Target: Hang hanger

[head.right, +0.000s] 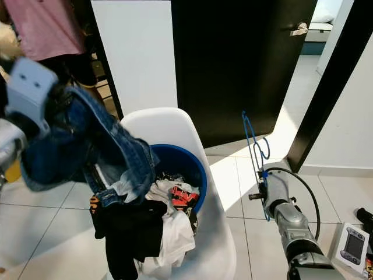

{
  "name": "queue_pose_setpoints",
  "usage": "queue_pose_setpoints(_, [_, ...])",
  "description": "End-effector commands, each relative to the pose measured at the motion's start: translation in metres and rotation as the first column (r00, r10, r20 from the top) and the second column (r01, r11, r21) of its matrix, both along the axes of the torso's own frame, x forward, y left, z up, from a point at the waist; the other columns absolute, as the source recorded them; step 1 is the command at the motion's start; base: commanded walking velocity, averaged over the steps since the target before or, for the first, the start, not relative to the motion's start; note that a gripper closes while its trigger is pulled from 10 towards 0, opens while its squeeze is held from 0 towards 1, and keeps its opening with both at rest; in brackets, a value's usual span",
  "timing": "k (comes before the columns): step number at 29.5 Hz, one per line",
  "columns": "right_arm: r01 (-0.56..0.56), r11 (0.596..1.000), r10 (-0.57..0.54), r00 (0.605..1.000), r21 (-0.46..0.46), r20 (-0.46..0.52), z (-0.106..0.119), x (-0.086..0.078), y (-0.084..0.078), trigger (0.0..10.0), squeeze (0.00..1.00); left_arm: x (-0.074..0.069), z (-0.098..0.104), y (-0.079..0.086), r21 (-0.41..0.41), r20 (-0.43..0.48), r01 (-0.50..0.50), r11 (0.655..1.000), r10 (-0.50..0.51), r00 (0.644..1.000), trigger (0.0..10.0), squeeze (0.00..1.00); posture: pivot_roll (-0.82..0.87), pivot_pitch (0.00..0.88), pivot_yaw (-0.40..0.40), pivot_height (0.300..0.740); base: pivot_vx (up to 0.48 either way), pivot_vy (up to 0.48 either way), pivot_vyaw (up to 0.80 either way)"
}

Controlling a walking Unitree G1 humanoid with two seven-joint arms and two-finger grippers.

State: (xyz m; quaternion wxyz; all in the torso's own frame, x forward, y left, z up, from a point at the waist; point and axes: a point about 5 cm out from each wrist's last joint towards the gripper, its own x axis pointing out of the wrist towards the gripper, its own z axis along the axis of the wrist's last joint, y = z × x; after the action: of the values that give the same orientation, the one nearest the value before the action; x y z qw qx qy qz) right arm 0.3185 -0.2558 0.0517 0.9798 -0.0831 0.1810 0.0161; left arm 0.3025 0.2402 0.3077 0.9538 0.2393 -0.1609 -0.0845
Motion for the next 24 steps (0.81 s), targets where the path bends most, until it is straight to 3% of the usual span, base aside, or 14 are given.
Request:
queue_pose_setpoints(1, [0.022, 1.0, -0.023, 1.0, 0.019, 0.012, 0.004, 0.002, -0.004, 10.0, 0.0, -0.007, 0.02, -0.004, -0.012, 0.09, 0.054, 0.998, -0.053, 0.995, 2.9, 0.0, -0.01, 0.0, -0.002, 0.74, 0.0, 0.0, 0.0])
queue_pose_setpoints(2, [0.028, 0.999, -0.029, 0.999, 0.025, 0.016, 0.005, 0.002, -0.005, 10.0, 0.0, -0.011, 0.029, -0.008, -0.036, 0.121, 0.1, 0.994, -0.094, 0.988, 3.1, 0.0, -0.01, 0.0, 0.0, 0.74, 0.0, 0.0, 0.0])
queue_pose_setpoints(3, [0.034, 0.999, -0.035, 0.999, 0.032, 0.023, 0.006, 0.003, -0.006, 10.0, 0.0, -0.015, 0.037, -0.013, -0.067, 0.155, 0.16, 0.985, -0.148, 0.977, 5.6, 0.0, -0.02, 0.0, 0.001, 0.74, 0.0, 0.0, 0.0])
queue_pose_setpoints(4, [0.034, 0.999, -0.035, 0.999, 0.032, 0.023, 0.006, 0.003, -0.006, 10.0, 0.0, -0.015, 0.037, -0.013, -0.067, 0.155, 0.16, 0.985, -0.148, 0.977, 5.6, 0.0, -0.02, 0.0, 0.001, 0.74, 0.0, 0.0, 0.0])
queue_pose_setpoints(5, [0.041, 0.998, -0.043, 0.998, 0.049, 0.037, 0.009, 0.004, -0.006, 10.0, 0.0, -0.019, 0.046, -0.018, -0.115, 0.197, 0.218, 0.969, -0.193, 0.961, 8.6, 0.0, -0.02, 0.0, 0.001, 0.74, 0.0, 0.0, 0.0])
queue_pose_setpoints(9, [0.049, 0.996, -0.053, 0.997, 0.073, 0.055, 0.012, 0.006, -0.006, 10.0, 0.0, -0.024, 0.056, -0.023, -0.17, 0.244, 0.288, 0.943, -0.243, 0.939, 8.6, 0.0, -0.02, 0.0, 0.002, 0.74, 0.0, 0.0, 0.0])
queue_pose_setpoints(10, [0.052, 0.993, -0.06, 0.995, 0.106, 0.078, 0.016, 0.008, -0.006, 10.0, 0.0, -0.026, 0.063, -0.026, -0.187, 0.282, 0.32, 0.929, -0.262, 0.923, 10.0, 0.0, -0.02, 0.0, 0.0, 0.74, -0.315, 0.0, 0.0])
queue_pose_setpoints(13, [0.058, 0.984, -0.083, 0.986, 0.169, 0.145, 0.031, 0.015, -0.012, 10.0, 0.0, -0.031, 0.076, -0.033, -0.213, 0.341, 0.415, 0.885, -0.331, 0.88, 10.0, 0.0, -0.02, 0.0, 0.005, 0.74, -0.33, 0.0, 0.0])
queue_pose_setpoints(24, [0.082, 0.987, -0.102, 0.984, 0.139, 0.146, 0.033, 0.013, -0.022, 10.0, 0.0, -0.031, 0.075, -0.038, -0.241, 0.331, 0.449, 0.86, -0.363, 0.871, 10.0, 0.0, -0.03, 0.0, 0.009, 0.74, -0.333, 0.0, 0.0])
